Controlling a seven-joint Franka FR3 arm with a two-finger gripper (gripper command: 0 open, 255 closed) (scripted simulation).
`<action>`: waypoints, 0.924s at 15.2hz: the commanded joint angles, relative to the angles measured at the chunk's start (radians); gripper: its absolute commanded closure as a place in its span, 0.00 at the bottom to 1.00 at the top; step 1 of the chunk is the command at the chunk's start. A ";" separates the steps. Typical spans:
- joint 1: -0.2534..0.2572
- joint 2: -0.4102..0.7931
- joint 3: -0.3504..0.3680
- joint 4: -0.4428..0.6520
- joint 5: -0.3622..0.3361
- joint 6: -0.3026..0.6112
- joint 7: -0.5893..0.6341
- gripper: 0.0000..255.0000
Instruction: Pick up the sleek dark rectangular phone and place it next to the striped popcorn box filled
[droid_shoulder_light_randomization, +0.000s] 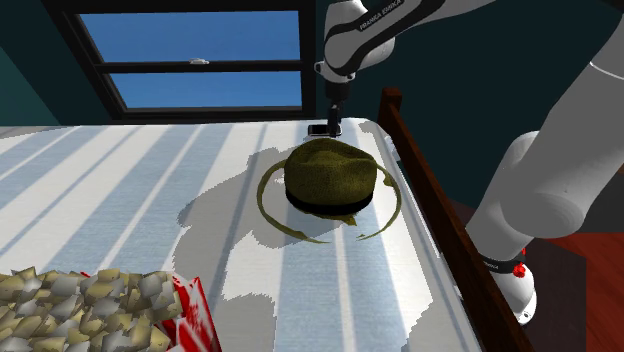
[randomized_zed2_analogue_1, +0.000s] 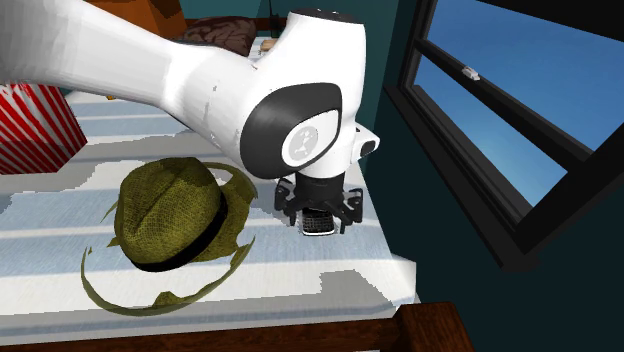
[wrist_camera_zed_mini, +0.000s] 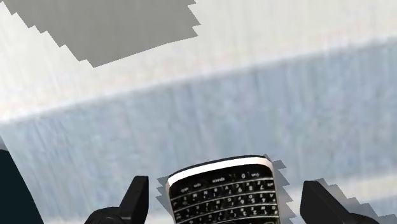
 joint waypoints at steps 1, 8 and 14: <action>0.000 0.005 0.000 -0.002 0.001 0.008 -0.001 0.00; 0.000 0.005 0.000 -0.002 0.001 0.008 -0.001 1.00; 0.000 0.005 0.000 -0.002 0.001 0.008 -0.001 1.00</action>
